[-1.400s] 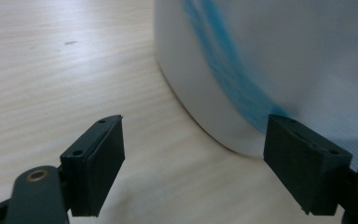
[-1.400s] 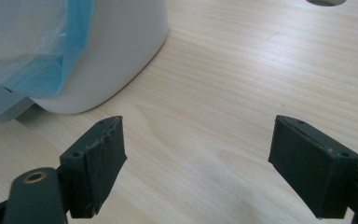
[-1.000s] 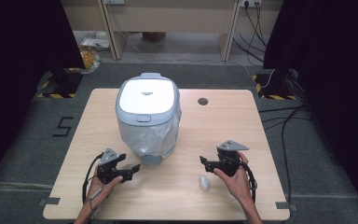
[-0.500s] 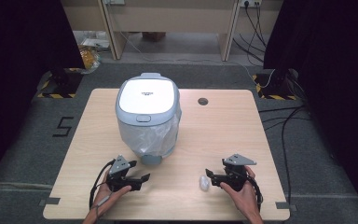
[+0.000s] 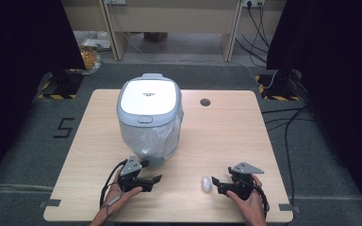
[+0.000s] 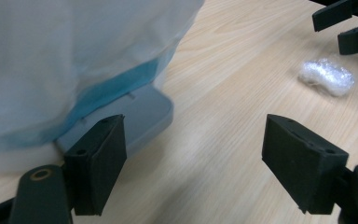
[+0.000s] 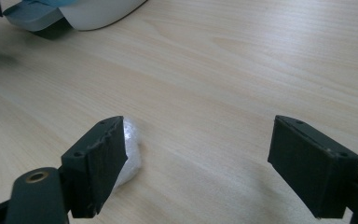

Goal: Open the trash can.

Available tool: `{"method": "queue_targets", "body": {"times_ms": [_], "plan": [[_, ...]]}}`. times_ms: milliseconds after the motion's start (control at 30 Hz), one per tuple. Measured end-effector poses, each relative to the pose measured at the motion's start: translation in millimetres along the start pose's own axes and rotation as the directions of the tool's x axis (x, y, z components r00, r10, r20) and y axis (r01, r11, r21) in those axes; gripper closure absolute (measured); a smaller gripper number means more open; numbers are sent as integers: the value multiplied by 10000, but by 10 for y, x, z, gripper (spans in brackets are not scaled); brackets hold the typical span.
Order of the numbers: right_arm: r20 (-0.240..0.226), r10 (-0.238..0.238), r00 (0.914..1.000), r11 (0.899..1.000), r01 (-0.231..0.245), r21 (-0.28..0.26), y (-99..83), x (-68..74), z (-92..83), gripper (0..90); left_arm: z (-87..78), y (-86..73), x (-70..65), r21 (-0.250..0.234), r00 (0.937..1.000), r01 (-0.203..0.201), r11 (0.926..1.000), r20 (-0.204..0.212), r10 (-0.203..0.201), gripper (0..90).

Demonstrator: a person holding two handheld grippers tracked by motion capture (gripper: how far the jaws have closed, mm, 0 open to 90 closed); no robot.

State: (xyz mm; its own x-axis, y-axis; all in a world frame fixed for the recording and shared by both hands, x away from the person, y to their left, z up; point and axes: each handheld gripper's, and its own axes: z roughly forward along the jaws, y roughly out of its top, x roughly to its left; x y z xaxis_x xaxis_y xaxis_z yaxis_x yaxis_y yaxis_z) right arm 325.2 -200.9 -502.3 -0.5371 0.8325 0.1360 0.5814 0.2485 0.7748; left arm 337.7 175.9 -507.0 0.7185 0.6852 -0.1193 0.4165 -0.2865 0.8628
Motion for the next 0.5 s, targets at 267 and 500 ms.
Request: {"method": "queue_targets", "body": {"times_ms": [267, 500], "plan": [[-54, -22, 10000, 10000, 22, 2, -15, 11, 3, 190, 151, 88, -72, 91, 9993, -373, 9993, -33, 373, 218], [-101, -44, 9999, 10000, 45, 48, -21, 13, 8, 193, 210, 80, -88, 301, 9971, -708, 9970, -255, 715, 219]]}}
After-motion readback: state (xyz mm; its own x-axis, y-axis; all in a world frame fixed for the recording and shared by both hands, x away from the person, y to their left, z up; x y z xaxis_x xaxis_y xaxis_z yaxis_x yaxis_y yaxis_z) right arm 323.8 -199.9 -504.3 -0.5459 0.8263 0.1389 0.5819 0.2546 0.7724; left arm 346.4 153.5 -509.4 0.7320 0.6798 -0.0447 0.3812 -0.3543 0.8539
